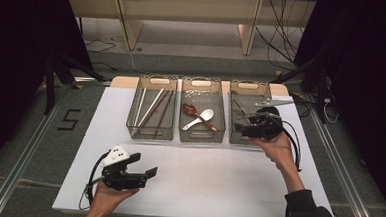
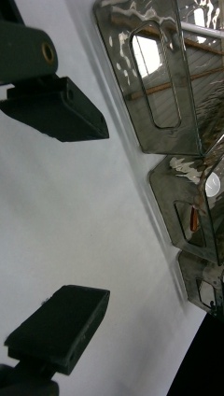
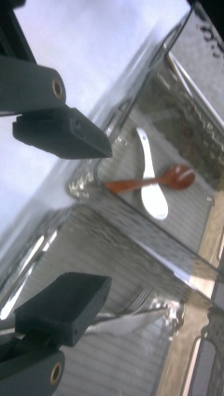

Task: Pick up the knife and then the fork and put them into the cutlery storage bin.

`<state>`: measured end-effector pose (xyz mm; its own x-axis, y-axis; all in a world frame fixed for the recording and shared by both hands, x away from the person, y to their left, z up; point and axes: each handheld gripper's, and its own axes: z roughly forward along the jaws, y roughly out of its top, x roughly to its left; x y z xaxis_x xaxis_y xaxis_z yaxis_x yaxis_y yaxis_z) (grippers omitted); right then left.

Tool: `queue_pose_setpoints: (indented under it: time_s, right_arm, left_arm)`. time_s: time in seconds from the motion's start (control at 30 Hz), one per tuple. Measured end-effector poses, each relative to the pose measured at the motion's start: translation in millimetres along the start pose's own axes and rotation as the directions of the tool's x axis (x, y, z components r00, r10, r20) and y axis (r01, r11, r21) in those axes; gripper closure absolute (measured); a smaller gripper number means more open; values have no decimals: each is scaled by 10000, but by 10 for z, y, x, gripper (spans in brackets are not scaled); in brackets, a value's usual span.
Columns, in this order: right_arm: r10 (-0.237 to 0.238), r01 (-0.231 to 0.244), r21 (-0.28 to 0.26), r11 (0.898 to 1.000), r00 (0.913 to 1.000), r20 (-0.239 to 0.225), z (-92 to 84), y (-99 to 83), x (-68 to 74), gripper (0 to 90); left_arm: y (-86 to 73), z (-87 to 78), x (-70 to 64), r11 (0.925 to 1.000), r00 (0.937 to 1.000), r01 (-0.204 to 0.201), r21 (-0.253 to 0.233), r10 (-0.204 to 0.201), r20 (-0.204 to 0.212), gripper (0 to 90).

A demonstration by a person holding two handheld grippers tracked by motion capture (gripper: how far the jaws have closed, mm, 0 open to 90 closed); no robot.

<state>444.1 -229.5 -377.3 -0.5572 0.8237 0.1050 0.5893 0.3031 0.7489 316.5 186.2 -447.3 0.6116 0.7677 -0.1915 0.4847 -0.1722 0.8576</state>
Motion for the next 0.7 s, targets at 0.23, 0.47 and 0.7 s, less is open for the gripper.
queue_pose_setpoints:
  time_s: [0.23,0.47,0.7]
  right_arm:
    - [-29,19,-339,9994,9996,-289,-48,-81,125,308]
    - [-69,43,-562,9984,9989,-460,-62,-152,206,281]
    - [-37,-33,-913,9958,9971,-765,-104,-252,259,268]
  left_arm:
    - [-1,0,-2,10000,10000,-14,-5,14,16,184]
    - [0,-4,1,10000,10000,-33,1,33,38,183]
    - [-1,-6,-2,10000,10000,49,-57,-49,61,183]
